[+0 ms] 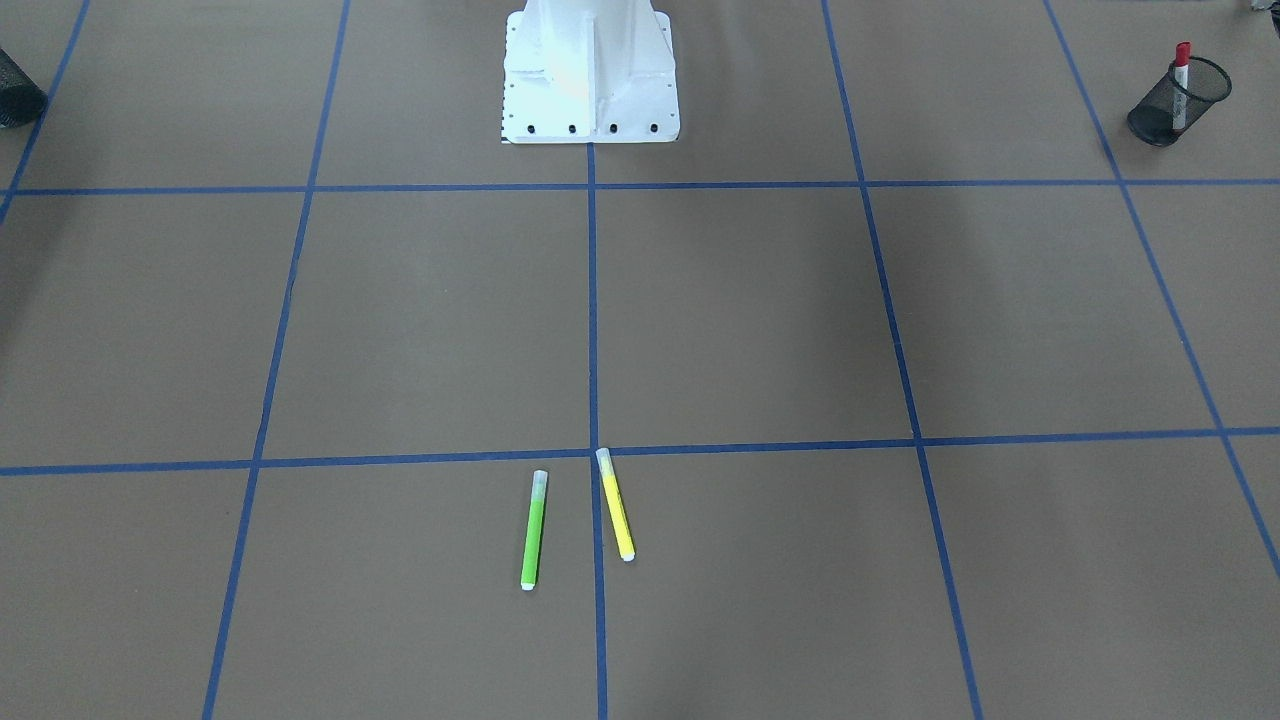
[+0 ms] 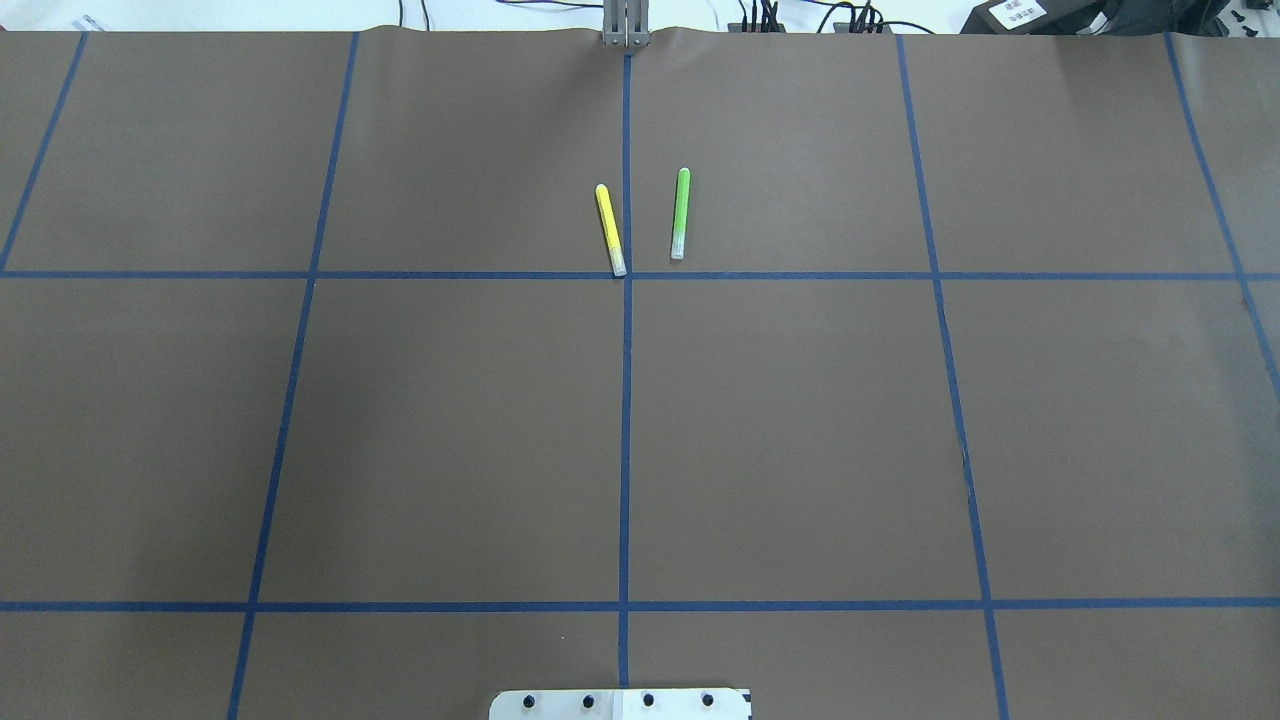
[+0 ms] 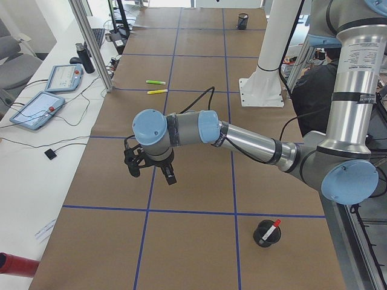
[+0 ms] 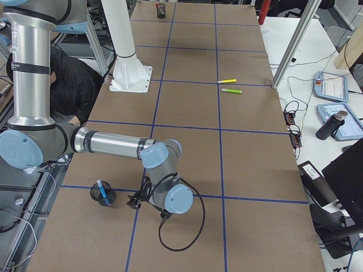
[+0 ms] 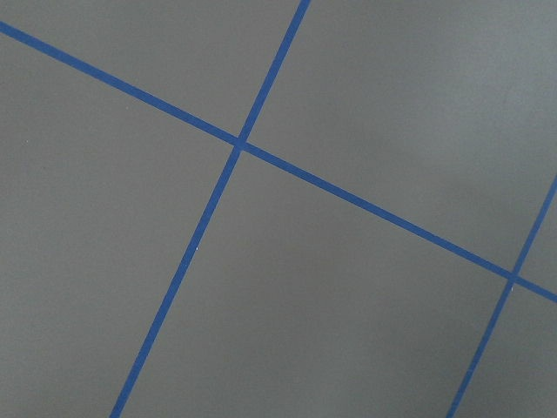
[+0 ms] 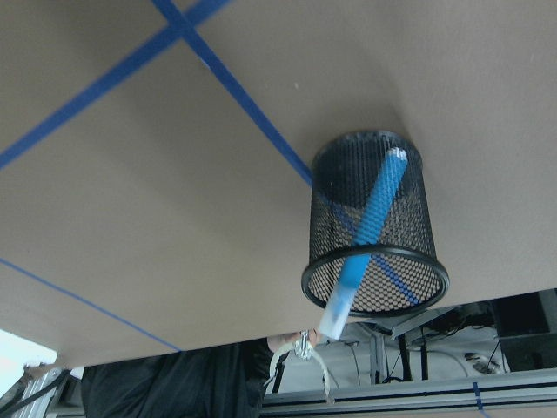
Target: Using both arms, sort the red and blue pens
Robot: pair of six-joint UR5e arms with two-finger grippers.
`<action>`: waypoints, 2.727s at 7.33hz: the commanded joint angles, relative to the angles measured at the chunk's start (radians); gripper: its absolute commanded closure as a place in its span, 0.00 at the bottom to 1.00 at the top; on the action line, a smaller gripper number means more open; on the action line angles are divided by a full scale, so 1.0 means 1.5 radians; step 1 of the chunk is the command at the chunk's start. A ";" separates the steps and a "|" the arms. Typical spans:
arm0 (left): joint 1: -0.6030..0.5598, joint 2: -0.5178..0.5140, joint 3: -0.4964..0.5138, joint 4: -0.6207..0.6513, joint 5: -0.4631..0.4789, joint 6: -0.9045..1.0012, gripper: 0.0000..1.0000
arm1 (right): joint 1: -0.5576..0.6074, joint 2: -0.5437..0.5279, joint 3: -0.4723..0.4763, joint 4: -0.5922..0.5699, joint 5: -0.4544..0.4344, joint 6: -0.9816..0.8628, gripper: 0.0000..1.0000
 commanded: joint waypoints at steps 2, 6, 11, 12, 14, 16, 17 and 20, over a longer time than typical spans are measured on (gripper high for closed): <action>0.073 -0.001 0.012 -0.149 0.096 -0.113 0.00 | -0.007 0.077 0.000 0.375 0.006 0.212 0.00; 0.107 0.043 0.078 -0.325 0.148 -0.116 0.00 | -0.083 0.105 0.000 0.630 0.005 0.422 0.00; 0.099 0.136 0.030 -0.376 0.181 -0.018 0.00 | -0.083 0.103 0.015 0.639 0.030 0.416 0.00; 0.101 0.133 0.022 -0.377 0.180 -0.019 0.00 | -0.083 0.103 0.008 0.642 0.025 0.417 0.00; 0.100 0.136 0.023 -0.386 0.178 -0.019 0.00 | -0.082 0.080 0.003 0.643 0.025 0.419 0.00; 0.096 0.141 0.022 -0.379 0.164 -0.019 0.00 | -0.082 0.015 -0.001 0.711 0.026 0.420 0.00; 0.096 0.149 0.023 -0.380 0.144 -0.019 0.00 | -0.082 -0.020 -0.001 0.773 0.029 0.425 0.00; 0.096 0.150 0.026 -0.379 0.152 -0.019 0.00 | -0.082 -0.019 0.008 0.774 0.032 0.427 0.00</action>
